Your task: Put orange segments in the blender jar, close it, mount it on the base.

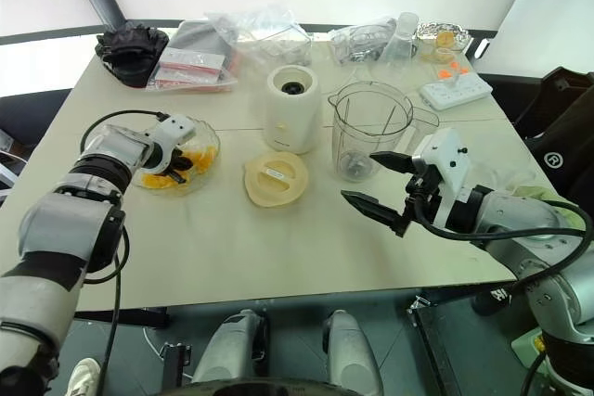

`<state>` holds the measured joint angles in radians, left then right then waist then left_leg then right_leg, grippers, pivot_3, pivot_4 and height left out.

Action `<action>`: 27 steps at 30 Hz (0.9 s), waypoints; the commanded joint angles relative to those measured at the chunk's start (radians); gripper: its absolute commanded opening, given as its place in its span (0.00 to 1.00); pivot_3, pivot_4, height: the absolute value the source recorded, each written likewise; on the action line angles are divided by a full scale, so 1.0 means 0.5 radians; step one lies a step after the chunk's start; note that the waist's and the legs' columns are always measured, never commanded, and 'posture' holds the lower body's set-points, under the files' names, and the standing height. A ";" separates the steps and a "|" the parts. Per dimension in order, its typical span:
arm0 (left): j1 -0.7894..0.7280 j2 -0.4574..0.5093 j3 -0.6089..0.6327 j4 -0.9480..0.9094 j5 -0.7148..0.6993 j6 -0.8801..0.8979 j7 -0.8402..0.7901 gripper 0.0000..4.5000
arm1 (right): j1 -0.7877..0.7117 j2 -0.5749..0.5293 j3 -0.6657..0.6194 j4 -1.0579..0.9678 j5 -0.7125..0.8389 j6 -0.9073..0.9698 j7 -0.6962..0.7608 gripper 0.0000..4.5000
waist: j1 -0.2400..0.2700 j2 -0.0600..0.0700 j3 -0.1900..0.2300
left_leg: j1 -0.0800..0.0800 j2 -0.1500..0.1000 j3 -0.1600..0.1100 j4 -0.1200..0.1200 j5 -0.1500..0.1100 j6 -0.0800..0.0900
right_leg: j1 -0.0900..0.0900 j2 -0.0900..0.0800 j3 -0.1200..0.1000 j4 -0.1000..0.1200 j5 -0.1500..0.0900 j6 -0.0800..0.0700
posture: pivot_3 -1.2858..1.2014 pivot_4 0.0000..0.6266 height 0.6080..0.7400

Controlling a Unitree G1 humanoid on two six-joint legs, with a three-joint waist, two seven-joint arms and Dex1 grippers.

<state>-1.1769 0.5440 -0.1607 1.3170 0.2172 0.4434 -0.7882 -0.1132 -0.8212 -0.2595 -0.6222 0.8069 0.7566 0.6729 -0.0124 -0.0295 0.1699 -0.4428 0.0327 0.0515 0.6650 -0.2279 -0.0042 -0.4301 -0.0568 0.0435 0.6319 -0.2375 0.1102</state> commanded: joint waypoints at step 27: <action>-0.645 -0.202 0.461 -0.964 -0.857 0.716 -0.373 0.01 | 0.213 0.092 -0.138 -0.222 -0.001 -0.037 -0.157 1.00 | 0.050 -0.002 0.001 | -0.002 -0.002 -0.001 0.003 0.000 0.000 | 0.002 0.001 0.000 -0.001 0.001 0.002 | 0.52 0.24 1.00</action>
<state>-1.4455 0.4563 0.0790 0.8191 -0.1907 0.8565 -0.9435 -0.0189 -0.7814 -0.2861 -0.6821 0.7915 0.7497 0.6178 0.0128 -0.0304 0.1705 -0.4435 0.0315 0.0514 0.6667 -0.2278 -0.0042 -0.4289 -0.0565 0.0437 0.6311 -0.2372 0.1110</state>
